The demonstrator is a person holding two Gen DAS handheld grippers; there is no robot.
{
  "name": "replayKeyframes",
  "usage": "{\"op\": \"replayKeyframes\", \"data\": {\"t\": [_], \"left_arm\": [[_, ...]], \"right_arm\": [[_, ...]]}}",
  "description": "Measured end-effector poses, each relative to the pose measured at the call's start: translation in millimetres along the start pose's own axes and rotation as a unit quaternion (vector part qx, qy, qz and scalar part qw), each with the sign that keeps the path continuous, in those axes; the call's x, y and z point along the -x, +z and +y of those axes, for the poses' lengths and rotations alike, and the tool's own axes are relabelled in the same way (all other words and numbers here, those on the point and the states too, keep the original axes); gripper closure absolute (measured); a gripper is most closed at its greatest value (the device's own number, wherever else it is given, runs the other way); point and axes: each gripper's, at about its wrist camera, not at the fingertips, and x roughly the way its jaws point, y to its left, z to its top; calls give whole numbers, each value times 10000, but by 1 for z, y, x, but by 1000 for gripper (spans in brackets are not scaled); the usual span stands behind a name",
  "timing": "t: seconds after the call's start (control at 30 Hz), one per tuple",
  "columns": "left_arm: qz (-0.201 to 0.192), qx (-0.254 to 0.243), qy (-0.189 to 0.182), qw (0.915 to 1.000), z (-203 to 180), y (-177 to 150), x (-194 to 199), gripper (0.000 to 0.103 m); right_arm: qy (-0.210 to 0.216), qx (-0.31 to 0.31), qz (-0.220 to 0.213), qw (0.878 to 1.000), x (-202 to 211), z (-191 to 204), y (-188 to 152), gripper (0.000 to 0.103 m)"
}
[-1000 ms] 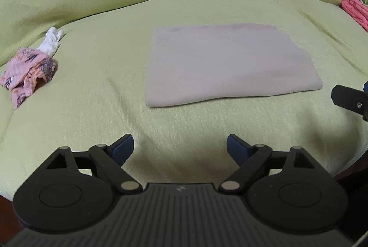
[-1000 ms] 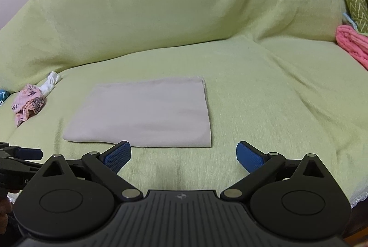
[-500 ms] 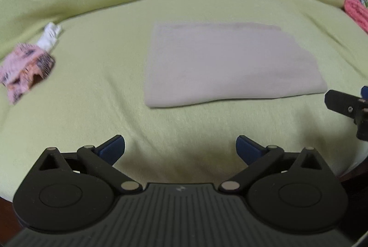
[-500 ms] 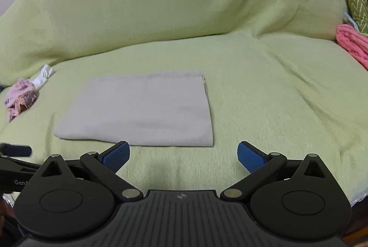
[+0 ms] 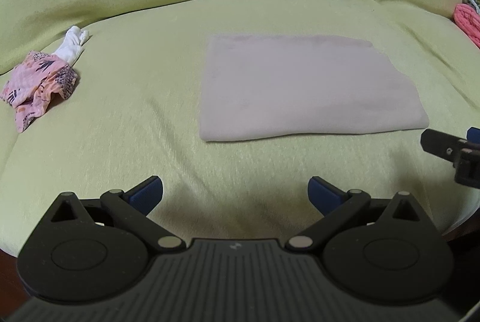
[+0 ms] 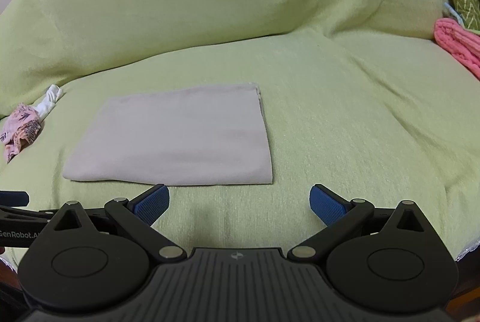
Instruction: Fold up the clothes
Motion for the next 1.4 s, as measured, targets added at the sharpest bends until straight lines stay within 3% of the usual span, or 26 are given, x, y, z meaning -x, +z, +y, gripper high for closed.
{"op": "replayKeyframes", "data": {"t": [0.77, 0.87, 0.93, 1.03, 1.13, 1.2, 1.3, 1.4], "left_arm": [[163, 91, -24, 9998, 6, 1, -4, 1], [190, 65, -9, 9998, 10, 2, -5, 1], [153, 76, -68, 9998, 18, 5, -4, 1], [45, 313, -63, 9995, 41, 12, -1, 1], [93, 669, -212, 9975, 69, 20, -4, 2], [222, 977, -406, 9941, 86, 24, -8, 2], [424, 1334, -763, 9872, 103, 26, -15, 5], [616, 1639, -1141, 9779, 116, 28, -24, 5]], "right_arm": [[25, 244, 69, 9997, -4, 9, -2, 1], [317, 591, -259, 9974, 2, 14, -4, 1], [313, 1213, -598, 9903, 8, 24, -3, 1], [149, 2221, -986, 9699, 12, 45, -2, 2], [215, 3197, -1152, 9402, 7, 71, -9, 8], [245, 4067, -1235, 9048, 0, 94, -22, 14], [198, 5276, -1434, 8371, -14, 125, -47, 29], [340, 5967, -1498, 7876, -28, 147, -64, 42]]}}
